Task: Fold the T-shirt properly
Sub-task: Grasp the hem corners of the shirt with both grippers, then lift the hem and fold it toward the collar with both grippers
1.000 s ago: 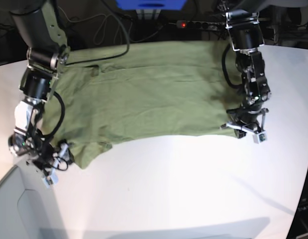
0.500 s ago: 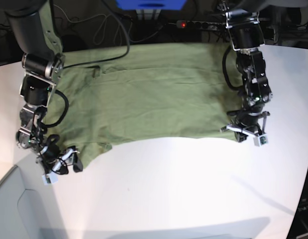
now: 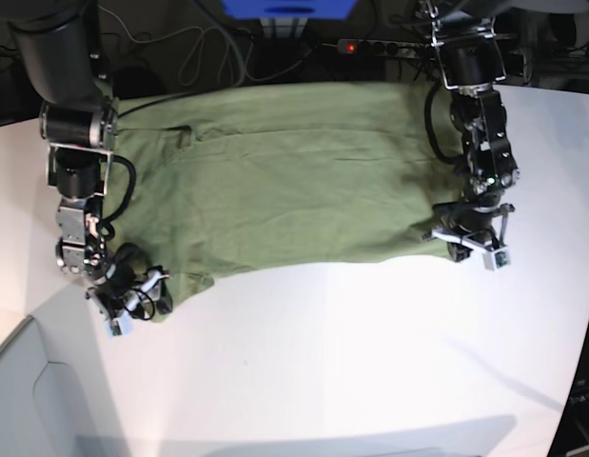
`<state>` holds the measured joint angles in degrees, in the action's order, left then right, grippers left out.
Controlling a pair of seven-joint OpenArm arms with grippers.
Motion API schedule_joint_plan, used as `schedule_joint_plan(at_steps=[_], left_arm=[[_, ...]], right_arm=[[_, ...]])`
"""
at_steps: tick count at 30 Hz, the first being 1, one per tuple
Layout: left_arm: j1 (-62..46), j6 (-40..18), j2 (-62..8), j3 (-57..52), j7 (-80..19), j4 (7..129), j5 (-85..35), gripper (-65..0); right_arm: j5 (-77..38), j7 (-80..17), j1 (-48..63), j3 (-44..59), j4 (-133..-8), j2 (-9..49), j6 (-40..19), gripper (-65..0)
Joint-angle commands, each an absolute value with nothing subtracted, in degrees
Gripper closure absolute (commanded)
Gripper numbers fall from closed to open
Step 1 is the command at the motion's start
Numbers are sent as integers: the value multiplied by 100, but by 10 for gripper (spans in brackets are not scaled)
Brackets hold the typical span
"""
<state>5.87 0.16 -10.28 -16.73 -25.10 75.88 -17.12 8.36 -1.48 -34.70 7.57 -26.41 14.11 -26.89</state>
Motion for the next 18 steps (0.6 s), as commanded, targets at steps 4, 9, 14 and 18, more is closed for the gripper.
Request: schedule_joint_plan(at_steps=[4,9,14,18], left_arm=[[681,4,-1077,-1692,-2352,7688,-1754,0],[681,4,-1077,-1692,-2352,7705,-1763,0],[681,4,-1077,-1692,-2352,7705,-1771,0],[673,4,-1077,-1692,-2352,7705,-1780,0]], right_arm=[[787,-119,-3635,769,-2712,1481,-2545,-241],[787,-171,-3626,778,-2905,1481,-2545,0],[752,-207,-3090,787,-3881,1490,-2545,-1],[752,-532,-2492,822,-5042,1499,-2545,0]])
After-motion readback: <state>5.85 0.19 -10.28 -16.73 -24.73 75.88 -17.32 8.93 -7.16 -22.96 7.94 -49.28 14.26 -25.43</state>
